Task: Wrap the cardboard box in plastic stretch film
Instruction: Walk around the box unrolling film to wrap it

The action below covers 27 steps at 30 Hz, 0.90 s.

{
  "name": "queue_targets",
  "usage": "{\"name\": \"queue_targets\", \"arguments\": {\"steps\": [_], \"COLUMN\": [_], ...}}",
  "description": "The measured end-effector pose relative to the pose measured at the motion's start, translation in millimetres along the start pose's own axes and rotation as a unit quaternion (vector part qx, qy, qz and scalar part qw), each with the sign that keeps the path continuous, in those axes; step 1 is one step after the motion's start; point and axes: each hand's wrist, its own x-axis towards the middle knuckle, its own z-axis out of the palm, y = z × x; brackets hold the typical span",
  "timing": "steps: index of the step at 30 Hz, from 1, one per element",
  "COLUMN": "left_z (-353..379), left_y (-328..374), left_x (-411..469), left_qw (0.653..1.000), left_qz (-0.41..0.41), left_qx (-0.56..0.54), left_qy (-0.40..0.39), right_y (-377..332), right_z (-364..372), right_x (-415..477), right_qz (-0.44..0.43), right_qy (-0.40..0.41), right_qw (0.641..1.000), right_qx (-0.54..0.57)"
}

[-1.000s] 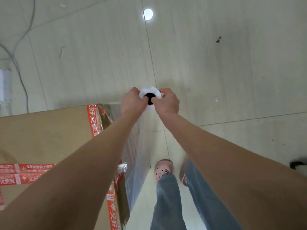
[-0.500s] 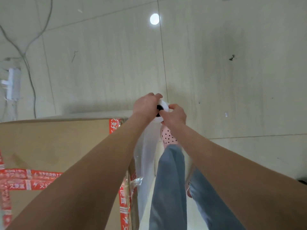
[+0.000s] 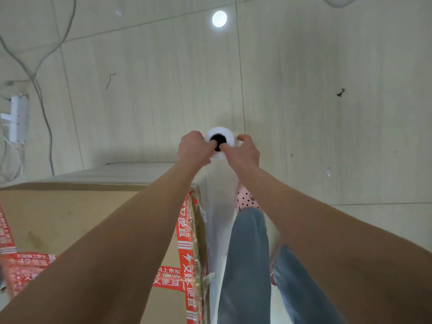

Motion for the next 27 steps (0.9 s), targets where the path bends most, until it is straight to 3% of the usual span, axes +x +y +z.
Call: {"name": "queue_targets", "arguments": {"steps": [3,9,15,24,27], "left_z": [-13,-26,-25,-32,-41], "left_y": [-2,17,40,41,36], "left_x": [9,19,23,39,42], "left_qw": [0.998,0.978,0.949,0.989,0.998], "left_qz": [-0.03,0.14,0.172,0.071,0.017], "left_qx": [-0.028,0.131,0.252,0.127,0.054], "left_qy": [-0.05,-0.087,-0.079,-0.032,-0.006], "right_y": [-18,-27,-28,-52,-66], "right_z": [6,6,4,0,9], "right_x": [7,13,20,33,33], "right_qz": [-0.026,-0.02,-0.014,-0.016,0.059], "right_qy": [0.016,-0.013,-0.013,-0.027,-0.052], "right_qw": [0.999,0.997,0.996,0.997,0.997], "right_qx": [-0.033,-0.077,-0.082,-0.073,-0.018]}}
